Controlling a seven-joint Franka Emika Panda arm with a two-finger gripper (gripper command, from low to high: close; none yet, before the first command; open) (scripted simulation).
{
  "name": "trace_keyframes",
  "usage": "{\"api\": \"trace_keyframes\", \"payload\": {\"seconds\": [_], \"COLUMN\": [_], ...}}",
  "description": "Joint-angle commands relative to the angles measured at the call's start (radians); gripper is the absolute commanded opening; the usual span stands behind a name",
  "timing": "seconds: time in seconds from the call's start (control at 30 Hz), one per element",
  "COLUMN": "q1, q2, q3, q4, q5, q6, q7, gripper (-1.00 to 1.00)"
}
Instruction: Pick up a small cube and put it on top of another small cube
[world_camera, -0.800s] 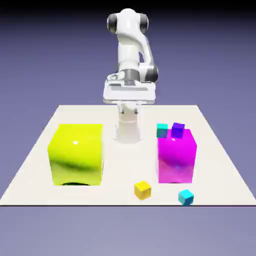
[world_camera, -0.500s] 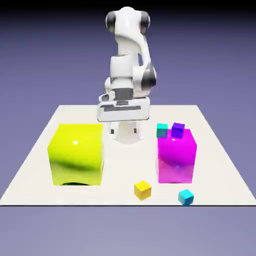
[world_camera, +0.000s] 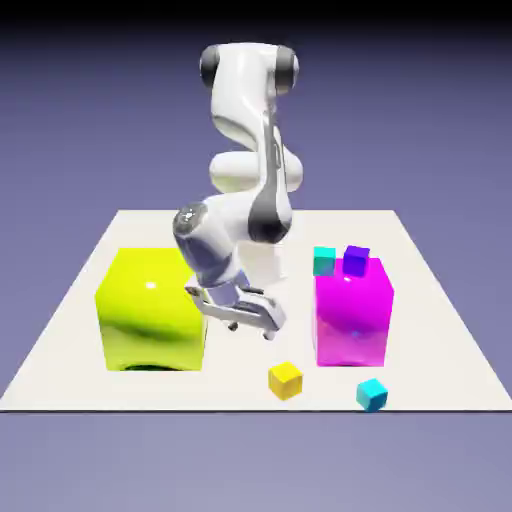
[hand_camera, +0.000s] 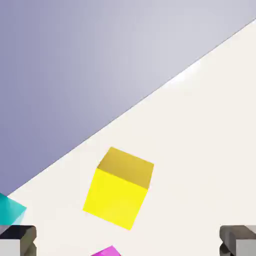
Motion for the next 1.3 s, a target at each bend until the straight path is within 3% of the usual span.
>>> {"api": "trace_keyframes", "payload": {"seconds": [0.0,0.37,0.53,0.57,0.7,1.27], "q1": [-0.004,-0.051,-0.009,-0.009,-0.051,-0.055], "q2": [0.036,0.435,0.47,0.47,0.431,-0.118], "q3": [-0.002,-0.021,0.005,0.005,-0.014,0.407], "q4": [0.029,0.35,0.265,0.265,0.352,0.191], "q5": [0.019,0.229,0.275,0.275,0.225,-0.168], "q6": [-0.04,-0.476,-0.362,-0.362,-0.489,-0.956], "q7": [0.012,0.147,0.106,0.106,0.148,0.131], "gripper": [0.0,0.0,0.0,-1.0,-1.0,-1.0]}}
